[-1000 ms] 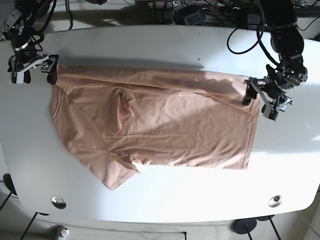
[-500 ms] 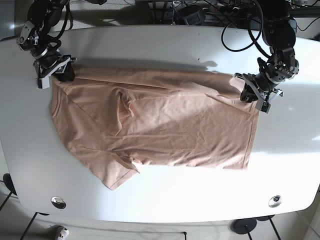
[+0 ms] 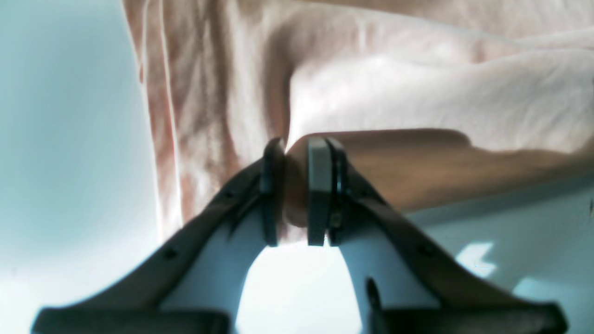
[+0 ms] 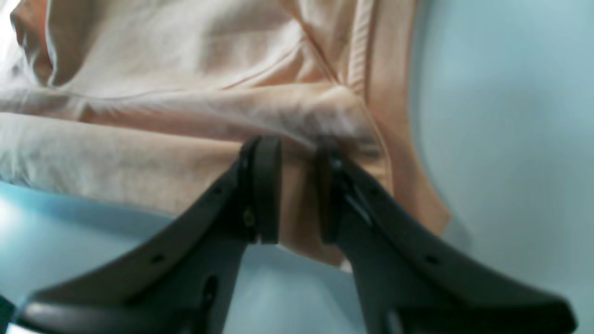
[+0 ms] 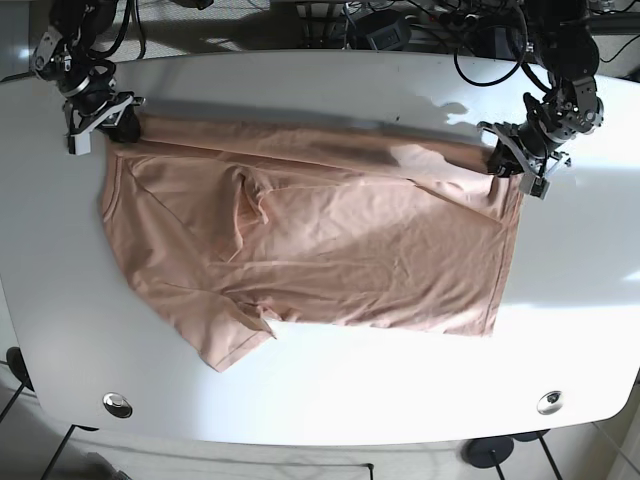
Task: Fold the T-shirt properly
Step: 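Pull the shirt's edge taut with both grippers and release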
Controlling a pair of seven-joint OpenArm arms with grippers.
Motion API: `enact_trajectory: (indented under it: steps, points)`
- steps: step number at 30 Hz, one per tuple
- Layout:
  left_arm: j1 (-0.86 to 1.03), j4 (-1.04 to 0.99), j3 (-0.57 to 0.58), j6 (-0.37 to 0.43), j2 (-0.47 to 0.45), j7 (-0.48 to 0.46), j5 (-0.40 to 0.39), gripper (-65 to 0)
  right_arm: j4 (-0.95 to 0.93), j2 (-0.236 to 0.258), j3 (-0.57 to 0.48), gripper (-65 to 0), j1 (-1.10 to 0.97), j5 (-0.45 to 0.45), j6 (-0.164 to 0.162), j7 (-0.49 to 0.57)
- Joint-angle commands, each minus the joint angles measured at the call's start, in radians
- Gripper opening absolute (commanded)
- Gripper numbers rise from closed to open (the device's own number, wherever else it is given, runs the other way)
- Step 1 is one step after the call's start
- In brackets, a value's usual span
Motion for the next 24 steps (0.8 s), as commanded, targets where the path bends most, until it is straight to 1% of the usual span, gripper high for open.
enact_trajectory:
  steps: [1, 3, 5, 7, 8, 9, 12, 14, 17, 20, 21, 22, 24]
  points:
    - [0.086, 0.084, -0.053, -0.003, -0.005, 0.038, 0.015, -58.3, 0.068, 0.013, 0.004, -52.8, -0.058, -0.009, -0.001, -0.007]
    - [0.143, 0.127, -0.099, -0.004, 0.004, 0.063, 0.015, -58.2, 0.12, 0.012, 0.004, -52.8, -0.124, -0.001, -0.001, -0.007]
    - [0.18, 0.161, -0.14, -0.006, 0.007, 0.099, 0.014, -58.2, 0.155, -0.007, 0.009, -52.8, -0.17, -0.001, -0.001, -0.007]
    - [0.224, 0.19, -0.191, -0.058, 0.009, 0.107, 0.014, -58.2, 0.192, -0.024, 0.041, -52.8, -0.213, -0.002, -0.001, -0.009]
    - [0.236, 0.195, -0.211, -0.07, 0.01, 0.109, 0.017, -58.2, 0.211, -0.031, 0.045, -52.8, -0.232, -0.002, -0.001, -0.009]
    - [0.247, 0.198, -0.235, -0.07, 0.01, 0.11, 0.018, -58.2, 0.238, -0.044, 0.047, -52.8, -0.253, -0.002, -0.001, -0.012]
    - [0.27, 0.193, -0.281, -0.07, 0.01, 0.11, 0.018, -58.2, 0.263, -0.056, 0.05, -52.8, -0.279, -0.002, -0.001, -0.012]
    - [0.275, 0.201, -0.294, -0.07, 0.01, 0.11, 0.018, -58.2, 0.261, -0.057, 0.053, -52.8, -0.281, -0.002, -0.001, -0.012]
    - [0.279, 0.257, -0.315, -0.07, 0.012, 0.11, 0.014, -58.1, 0.295, -0.074, 0.055, -52.8, -0.291, -0.001, -0.001, -0.012]
    - [0.267, 0.32, -0.352, -0.07, 0.062, 0.11, 0.014, -57.5, 0.346, -0.076, 0.055, -52.8, -0.29, -0.001, -0.001, -0.012]
    - [0.241, 0.336, -0.349, -0.07, 0.068, 0.11, 0.014, -55.0, 0.349, -0.076, 0.055, -52.8, -0.288, -0.001, -0.001, -0.012]
    - [0.204, 0.34, -0.338, -0.07, 0.072, 0.11, 0.018, -50.6, 0.35, -0.076, 0.051, -52.8, -0.285, -0.001, -0.001, -0.012]
    - [0.14, 0.336, -0.323, -0.07, 0.072, 0.119, 0.02, -38.3, 0.353, -0.077, 0.048, -52.8, -0.262, -0.001, -0.001, -0.012]
